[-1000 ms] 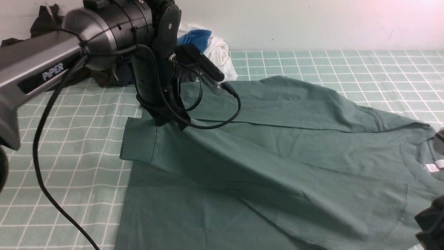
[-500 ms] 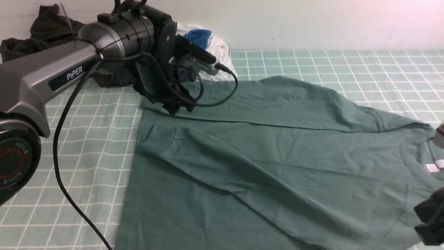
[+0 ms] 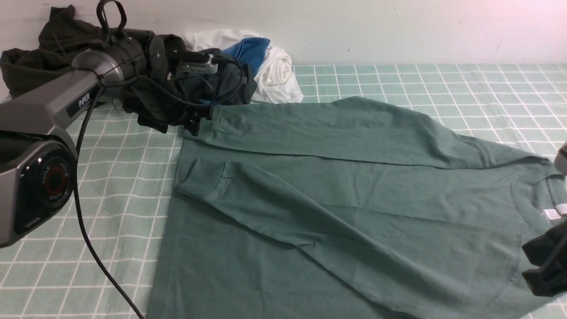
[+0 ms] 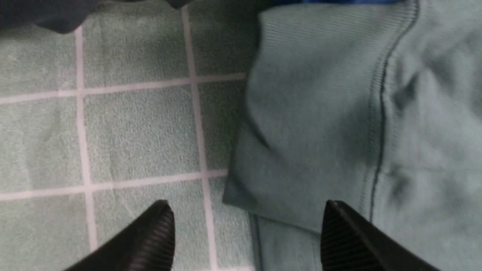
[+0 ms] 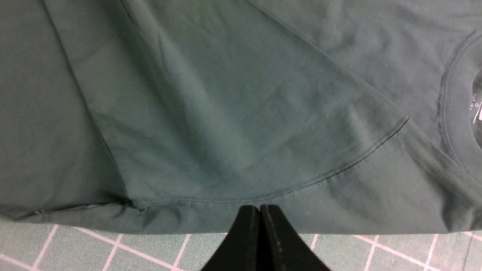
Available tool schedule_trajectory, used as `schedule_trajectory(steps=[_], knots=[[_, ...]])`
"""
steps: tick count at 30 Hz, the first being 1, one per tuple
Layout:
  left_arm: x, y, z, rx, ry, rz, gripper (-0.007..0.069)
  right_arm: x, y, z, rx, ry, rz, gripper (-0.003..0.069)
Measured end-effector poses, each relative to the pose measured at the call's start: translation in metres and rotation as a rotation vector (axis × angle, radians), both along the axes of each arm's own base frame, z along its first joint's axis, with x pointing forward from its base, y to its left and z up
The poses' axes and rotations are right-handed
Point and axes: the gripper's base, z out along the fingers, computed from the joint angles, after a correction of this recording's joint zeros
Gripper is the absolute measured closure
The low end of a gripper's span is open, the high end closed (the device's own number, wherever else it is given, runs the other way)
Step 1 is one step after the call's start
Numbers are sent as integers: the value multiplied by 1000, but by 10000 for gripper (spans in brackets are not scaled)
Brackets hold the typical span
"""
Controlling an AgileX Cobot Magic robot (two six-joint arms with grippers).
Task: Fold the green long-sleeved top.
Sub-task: Use the left arm to clamp the cuff farthest from it
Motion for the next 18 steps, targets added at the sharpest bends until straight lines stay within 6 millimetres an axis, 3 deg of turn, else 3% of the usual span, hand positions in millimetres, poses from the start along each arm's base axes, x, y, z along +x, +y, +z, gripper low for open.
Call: schedule_trajectory(steps=[4, 8, 18], knots=[[3, -1, -12, -20, 1, 8, 146, 1, 0, 0, 3, -8, 1, 673], [5, -2, -11, -46, -21, 14, 179, 1, 0, 1, 5, -16, 1, 673], [5, -3, -11, -47, -24, 8, 482, 1, 0, 1, 6, -18, 1, 673]])
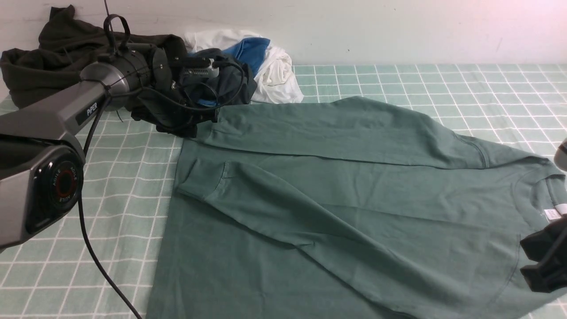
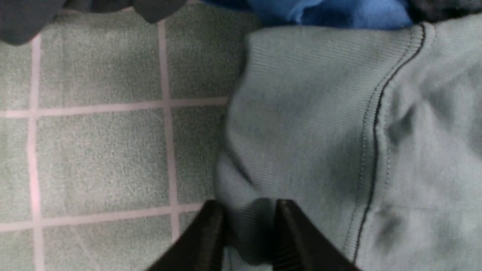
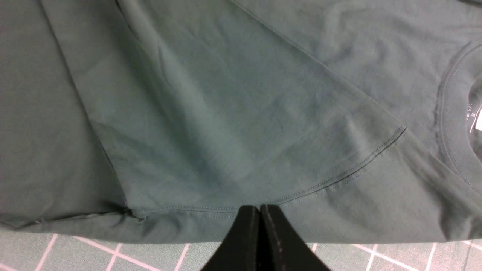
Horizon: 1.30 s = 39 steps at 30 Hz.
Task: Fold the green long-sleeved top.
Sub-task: Use the left arm to clamp the cuff farthest from it, then use the left arm to drag and drop the cuff onto the cuff closest to the left arm
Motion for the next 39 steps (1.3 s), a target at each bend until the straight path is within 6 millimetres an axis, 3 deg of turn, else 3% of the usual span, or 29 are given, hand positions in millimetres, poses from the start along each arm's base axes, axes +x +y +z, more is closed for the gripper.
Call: schedule_trajectory(steps=[2, 5, 13, 14, 17, 18, 22, 24, 28, 29, 31, 33, 39], knots=[[0, -1, 0, 8, -2, -18, 571, 0, 0, 0, 0, 0, 0, 673], [-1, -1, 4, 18, -4, -36, 595, 0, 0, 0, 0, 0, 0, 673], [-23, -30, 71, 63, -52, -149, 597, 1, 0, 1, 6, -16, 1, 673], [-33, -41, 91, 61, -58, -175, 597, 1, 1, 1, 7, -19, 1, 673], [-46, -52, 111, 57, -52, -199, 597, 1, 1, 1, 7, -19, 2, 673], [-57, -58, 126, 55, -35, -211, 597, 1, 1, 1, 5, -15, 2, 673], [-80, -61, 155, 50, 11, -216, 597, -3, 2, 1, 0, -3, 18, 673], [-98, -59, 180, 46, 15, -214, 597, -12, 6, 6, 2, -13, 53, 673], [-134, -55, 207, 29, 6, -220, 597, -28, 7, 15, -17, -61, 115, 673], [-136, -54, 208, 29, 7, -220, 597, -28, 7, 15, -20, -60, 114, 673], [-171, -52, 208, -14, 55, -233, 597, -41, 4, 23, -35, -101, 133, 673], [-189, -52, 205, -43, 67, -240, 597, -46, 2, 26, -44, -118, 138, 673], [-247, -53, 151, -68, 151, -264, 597, -57, -5, 33, -85, -177, 131, 673]])
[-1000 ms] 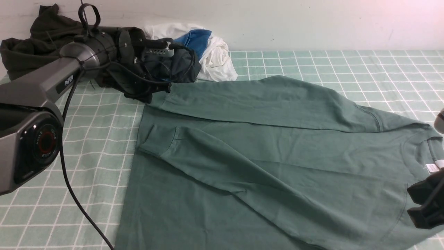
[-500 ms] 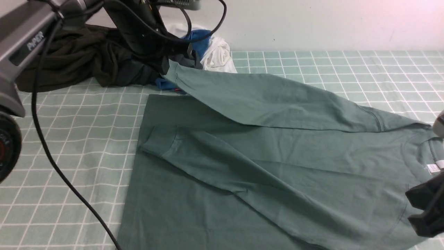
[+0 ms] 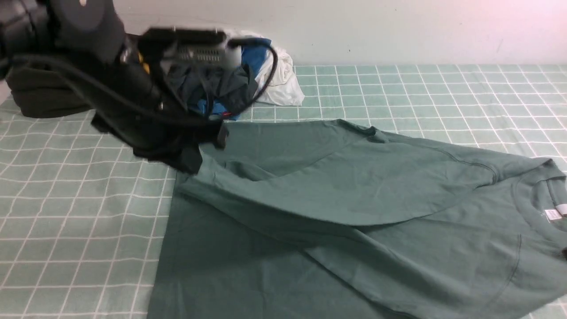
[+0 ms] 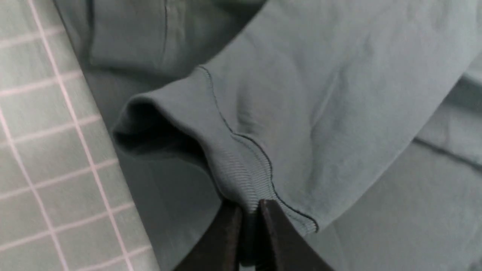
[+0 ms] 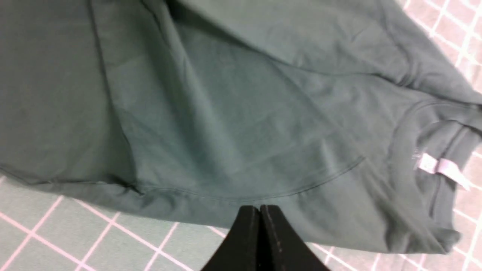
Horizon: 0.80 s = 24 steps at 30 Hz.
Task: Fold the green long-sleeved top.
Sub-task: Use the left arm to drag and drop the cuff onto the cuff closest to the left arm
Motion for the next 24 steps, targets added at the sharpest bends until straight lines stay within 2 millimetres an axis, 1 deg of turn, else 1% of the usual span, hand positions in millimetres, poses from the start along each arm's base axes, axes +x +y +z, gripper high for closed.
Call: schedule_trajectory(steps=[3, 7, 9, 10, 11, 12, 14, 15, 16, 17, 19, 21, 23, 24], knots=[[-21, 1, -31, 15, 37, -9, 597, -1, -1, 0, -9, 8, -8, 673], [-34, 4, -65, 53, 85, -42, 597, -3, 1, -2, 5, 31, -5, 673], [-38, 5, -76, 81, 105, -76, 593, -4, 3, -4, 9, 66, 11, 673], [-38, 5, -77, 82, 106, -80, 592, -4, 3, -4, 8, 69, 13, 673], [-38, 6, -84, 109, 123, -120, 571, -5, 6, -8, 2, 115, 36, 673], [-38, 6, -84, 113, 125, -125, 567, -6, 6, -8, -3, 124, 41, 673], [-38, 7, -89, 141, 142, -183, 498, -7, 11, -15, -23, 209, 87, 673], [-39, 7, -90, 144, 146, -194, 482, -7, 11, -15, -20, 213, 88, 673], [-40, 7, -90, 154, 154, -220, 437, -7, 14, -17, -21, 239, 108, 673], [-43, 8, -91, 169, 179, -261, 347, -6, 18, -19, -17, 272, 144, 673], [-46, 9, -91, 176, 216, -295, 268, -6, 21, -21, -5, 292, 164, 673], [-53, 8, -91, 188, 270, -346, 204, -7, 23, -21, -1, 299, 184, 673], [-63, 3, -92, 210, 329, -424, 157, -8, 24, -21, 8, 302, 202, 673], [-70, -2, -94, 222, 354, -466, 147, -8, 25, -21, 8, 301, 207, 673]])
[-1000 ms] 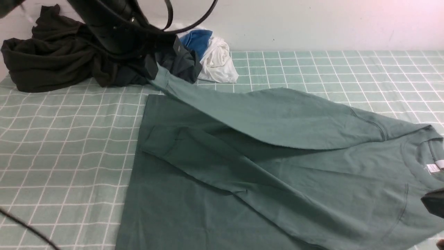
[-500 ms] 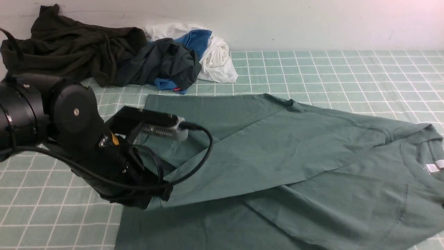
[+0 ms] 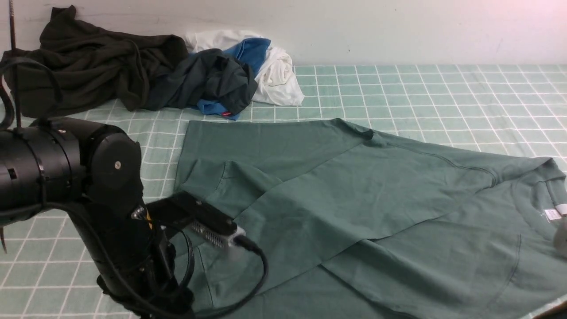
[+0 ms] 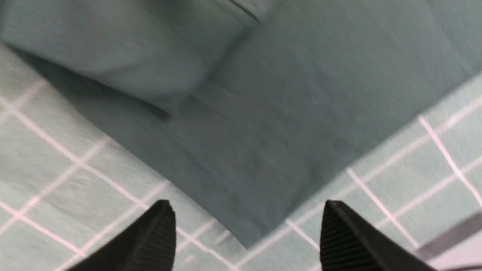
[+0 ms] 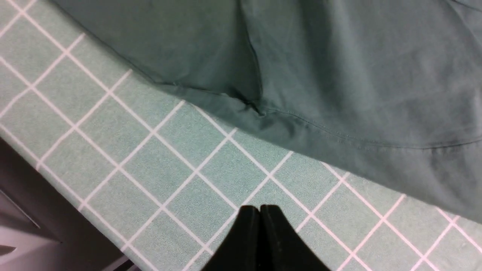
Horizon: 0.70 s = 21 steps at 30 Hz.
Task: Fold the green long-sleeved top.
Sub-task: Use the left arm to drag and drop the cuff onto the cuff closest to the left arm, then use both arms simultaneously to clamp the lower edge of the clothing fabric
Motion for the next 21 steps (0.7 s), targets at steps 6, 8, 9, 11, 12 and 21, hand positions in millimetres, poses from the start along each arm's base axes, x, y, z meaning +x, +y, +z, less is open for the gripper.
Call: schedule_trajectory(steps=[6, 8, 9, 11, 12, 21], knots=[[-45, -28, -30, 46, 15, -329, 132, 2, 2, 1, 19, -25, 6, 673], [-55, -29, -42, 76, -28, -433, 132, 2, 2, 1, 21, -27, 6, 673], [-57, -30, -44, 83, -42, -460, 132, 2, 2, 1, 21, -27, 6, 673], [-58, -29, -50, 101, -87, -511, 132, 2, 2, 1, 23, -26, 8, 673], [-58, -30, -51, 98, -97, -513, 132, 2, 2, 1, 24, -26, 8, 673], [-52, -32, -65, 121, -147, -544, 137, 3, 3, 2, 31, -36, 7, 673]])
